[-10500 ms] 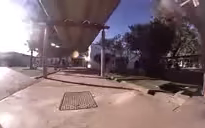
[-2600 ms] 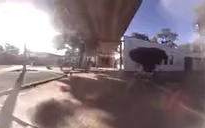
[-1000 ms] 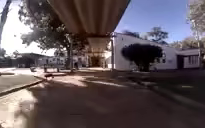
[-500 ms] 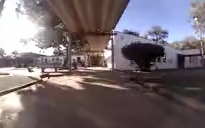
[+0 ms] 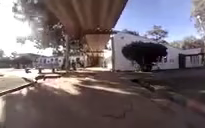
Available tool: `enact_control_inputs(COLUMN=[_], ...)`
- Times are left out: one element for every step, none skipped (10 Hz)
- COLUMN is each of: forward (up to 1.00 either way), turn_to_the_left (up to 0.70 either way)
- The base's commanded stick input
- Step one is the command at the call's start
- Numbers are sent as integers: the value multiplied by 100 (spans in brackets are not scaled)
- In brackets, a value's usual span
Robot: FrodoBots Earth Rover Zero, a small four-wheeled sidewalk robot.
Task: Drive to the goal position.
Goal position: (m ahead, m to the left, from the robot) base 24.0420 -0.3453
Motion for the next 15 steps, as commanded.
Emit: enact_control_inputs(forward=[70,70,70,70,70,70,70,70,70,70,70,70,70,70,70], turn_to_the_left=[0,0,0,0,0,0,0,0,0,0,17,35,19,2,0])
